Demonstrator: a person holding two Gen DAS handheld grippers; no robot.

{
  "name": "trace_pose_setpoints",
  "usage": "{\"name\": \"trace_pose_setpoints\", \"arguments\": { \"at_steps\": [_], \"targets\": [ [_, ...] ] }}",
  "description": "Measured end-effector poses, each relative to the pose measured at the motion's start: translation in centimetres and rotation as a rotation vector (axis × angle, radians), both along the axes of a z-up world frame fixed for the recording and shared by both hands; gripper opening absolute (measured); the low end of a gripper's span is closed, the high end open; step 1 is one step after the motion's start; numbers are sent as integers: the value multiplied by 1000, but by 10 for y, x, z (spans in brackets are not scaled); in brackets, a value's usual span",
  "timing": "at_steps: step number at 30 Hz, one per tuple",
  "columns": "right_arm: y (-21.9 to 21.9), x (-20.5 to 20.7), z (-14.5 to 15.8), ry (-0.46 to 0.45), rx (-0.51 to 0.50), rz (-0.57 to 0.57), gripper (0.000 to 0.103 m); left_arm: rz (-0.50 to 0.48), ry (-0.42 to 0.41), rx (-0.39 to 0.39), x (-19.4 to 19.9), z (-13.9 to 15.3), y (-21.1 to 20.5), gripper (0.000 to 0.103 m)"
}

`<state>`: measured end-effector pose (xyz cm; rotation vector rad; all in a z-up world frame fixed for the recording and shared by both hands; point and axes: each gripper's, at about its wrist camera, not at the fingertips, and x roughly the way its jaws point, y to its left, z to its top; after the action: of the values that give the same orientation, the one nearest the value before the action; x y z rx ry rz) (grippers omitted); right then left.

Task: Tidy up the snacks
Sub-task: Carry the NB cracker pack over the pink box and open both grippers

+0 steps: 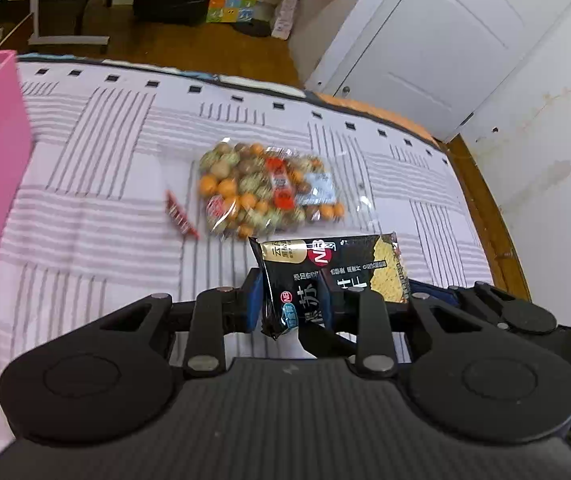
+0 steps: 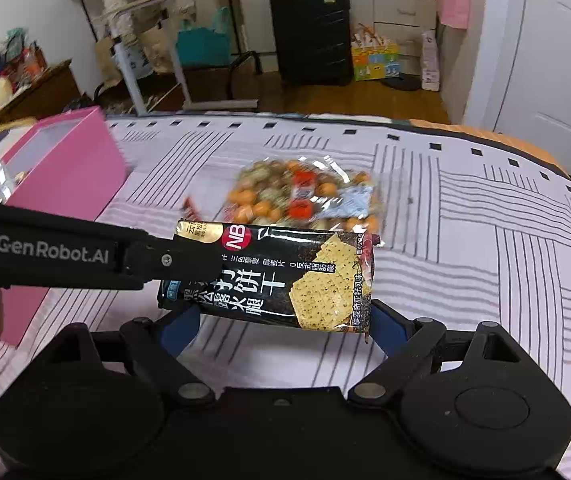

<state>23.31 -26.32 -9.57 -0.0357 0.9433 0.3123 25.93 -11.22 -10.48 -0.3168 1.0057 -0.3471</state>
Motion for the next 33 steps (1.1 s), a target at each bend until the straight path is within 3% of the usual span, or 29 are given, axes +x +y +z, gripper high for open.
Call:
{"name": "trace_pose_setpoints", "arguments": {
  "at_steps": [5,11,18,26,33],
  "targets": [
    [18,-27,15,11,-26,34,93,4,25,31,-30,17,12,27],
    [41,-57,38,4,-36,69,92,37,38,10,-63,43,38,27],
    [71,-86,64,-52,-65,113,92,23,-41,48,-101,83,61,27],
    [108,-95,96,-105,-104,173,91,72,-122,57,-129,125,93,27],
    [142,-98,117,-142,-78,273,91,144,-177,86,-147,148,132,27]
  ]
}}
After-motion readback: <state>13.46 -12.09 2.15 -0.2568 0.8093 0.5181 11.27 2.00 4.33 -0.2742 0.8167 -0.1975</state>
